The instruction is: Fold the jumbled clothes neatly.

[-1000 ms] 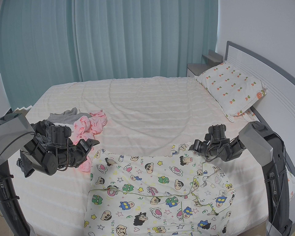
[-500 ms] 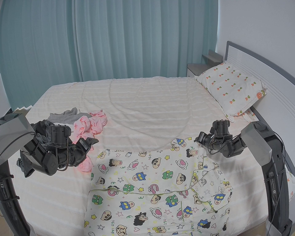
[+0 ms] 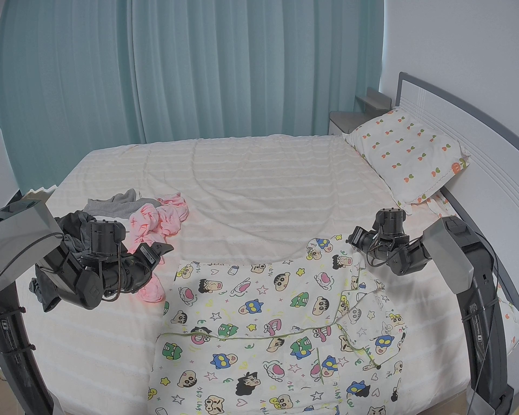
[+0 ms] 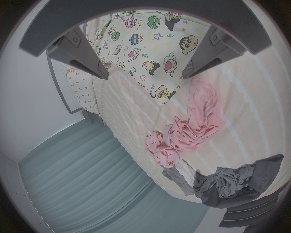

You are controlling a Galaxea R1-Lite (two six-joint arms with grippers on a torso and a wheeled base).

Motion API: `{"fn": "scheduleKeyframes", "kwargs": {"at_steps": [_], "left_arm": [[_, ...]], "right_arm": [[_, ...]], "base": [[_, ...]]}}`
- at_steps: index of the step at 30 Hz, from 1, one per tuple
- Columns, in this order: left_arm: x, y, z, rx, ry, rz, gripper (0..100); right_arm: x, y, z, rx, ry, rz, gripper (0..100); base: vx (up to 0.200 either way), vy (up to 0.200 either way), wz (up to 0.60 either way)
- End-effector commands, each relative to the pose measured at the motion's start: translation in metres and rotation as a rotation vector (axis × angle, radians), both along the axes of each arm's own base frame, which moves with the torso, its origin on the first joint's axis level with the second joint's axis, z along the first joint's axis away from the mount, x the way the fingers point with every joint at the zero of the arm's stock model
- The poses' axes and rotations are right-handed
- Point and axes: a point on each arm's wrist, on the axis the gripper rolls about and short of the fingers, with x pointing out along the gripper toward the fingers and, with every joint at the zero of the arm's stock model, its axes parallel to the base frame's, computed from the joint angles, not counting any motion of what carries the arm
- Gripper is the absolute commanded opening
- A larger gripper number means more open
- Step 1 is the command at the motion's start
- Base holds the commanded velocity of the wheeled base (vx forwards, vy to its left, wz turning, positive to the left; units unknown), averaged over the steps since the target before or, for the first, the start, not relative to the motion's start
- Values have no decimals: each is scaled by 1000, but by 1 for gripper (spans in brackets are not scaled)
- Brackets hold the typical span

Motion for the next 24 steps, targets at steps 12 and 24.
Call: {"fn": "scheduleKeyframes", "kwargs": {"at_steps": [12,24], "left_arm": [[-3,-8,-2,0,11,-24,100],[-57,-21,9,-3,62,-91,100]], "right_arm": [[-2,-30,10,1,-2,-55,100],[-107,-83,58,9,65,-71,100]], "base": [[0,0,0],[0,0,0]]}}
